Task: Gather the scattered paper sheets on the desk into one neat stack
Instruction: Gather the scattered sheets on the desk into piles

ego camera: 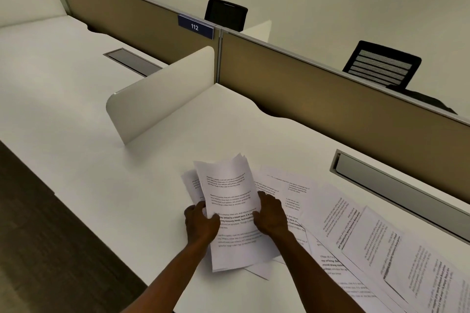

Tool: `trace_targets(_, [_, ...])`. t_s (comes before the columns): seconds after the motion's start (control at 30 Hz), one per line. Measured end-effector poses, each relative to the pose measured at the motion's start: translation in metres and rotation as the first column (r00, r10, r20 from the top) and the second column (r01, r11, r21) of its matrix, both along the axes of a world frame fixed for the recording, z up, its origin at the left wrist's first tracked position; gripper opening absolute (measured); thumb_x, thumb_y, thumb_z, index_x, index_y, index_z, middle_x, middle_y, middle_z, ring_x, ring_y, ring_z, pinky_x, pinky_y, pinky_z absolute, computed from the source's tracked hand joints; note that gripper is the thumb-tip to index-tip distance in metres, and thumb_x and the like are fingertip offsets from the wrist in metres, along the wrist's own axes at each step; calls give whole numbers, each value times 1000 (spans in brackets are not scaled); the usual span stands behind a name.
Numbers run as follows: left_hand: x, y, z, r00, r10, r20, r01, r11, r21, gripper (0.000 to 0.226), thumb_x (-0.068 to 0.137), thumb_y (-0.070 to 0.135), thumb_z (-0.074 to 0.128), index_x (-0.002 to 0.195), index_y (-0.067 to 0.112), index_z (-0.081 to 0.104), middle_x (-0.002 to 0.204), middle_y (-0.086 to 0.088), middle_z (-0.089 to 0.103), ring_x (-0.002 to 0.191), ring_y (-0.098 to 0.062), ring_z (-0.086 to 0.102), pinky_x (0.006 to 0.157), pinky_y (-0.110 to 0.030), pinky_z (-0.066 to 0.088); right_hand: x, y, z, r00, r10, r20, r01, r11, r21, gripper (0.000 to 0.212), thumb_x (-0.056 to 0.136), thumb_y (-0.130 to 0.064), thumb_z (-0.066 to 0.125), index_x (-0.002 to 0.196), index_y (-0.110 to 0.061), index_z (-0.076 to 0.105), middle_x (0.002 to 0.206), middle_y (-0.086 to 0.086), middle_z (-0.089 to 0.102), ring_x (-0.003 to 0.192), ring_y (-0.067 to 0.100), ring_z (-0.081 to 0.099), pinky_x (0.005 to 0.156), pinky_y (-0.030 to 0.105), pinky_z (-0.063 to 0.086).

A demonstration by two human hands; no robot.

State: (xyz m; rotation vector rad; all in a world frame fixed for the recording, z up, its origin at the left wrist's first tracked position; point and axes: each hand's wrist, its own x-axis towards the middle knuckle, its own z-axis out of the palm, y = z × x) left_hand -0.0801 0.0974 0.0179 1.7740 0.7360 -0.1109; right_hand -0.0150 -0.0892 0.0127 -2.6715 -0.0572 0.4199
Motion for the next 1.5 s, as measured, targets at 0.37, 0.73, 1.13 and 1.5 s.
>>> trace_targets(0.37, [4,3,4,996,43,80,-31,988,-153,50,85,12,69,132,23,55,119,-9,62,96,-23,66,67,-28,58,-1,9,11,970,-239,-40,242,942,233,72,75,-34,74,139,-21,43,127,10,60,114,27,58,96,37,49])
trace_targets(0.73, [10,3,15,993,75,91,-50,966,-255,79,88,0,66,152,27,29,133,-8,56,104,-21,58,94,-45,54,-23,-5,17,887,-393,-243,457,662,595,19,82,-16,72,96,-28,65,105,1,73,88,14,68,76,30,57])
trace_targets(1.13, [21,-22,4,902,-430,17,377,809,451,57,86,20,62,141,18,47,147,-8,44,138,-27,38,116,-43,30,-67,-20,2,807,-578,-119,549,662,511,29,85,-19,68,114,-18,64,115,4,69,104,20,63,94,41,53])
trace_targets(1.5, [25,-22,-1,865,-466,-188,501,770,396,80,83,40,66,151,25,26,147,-12,38,135,-31,34,110,-45,36,-68,-14,4,817,-561,-134,546,677,494,43,80,-29,74,120,-20,60,118,2,67,105,20,62,95,41,52])
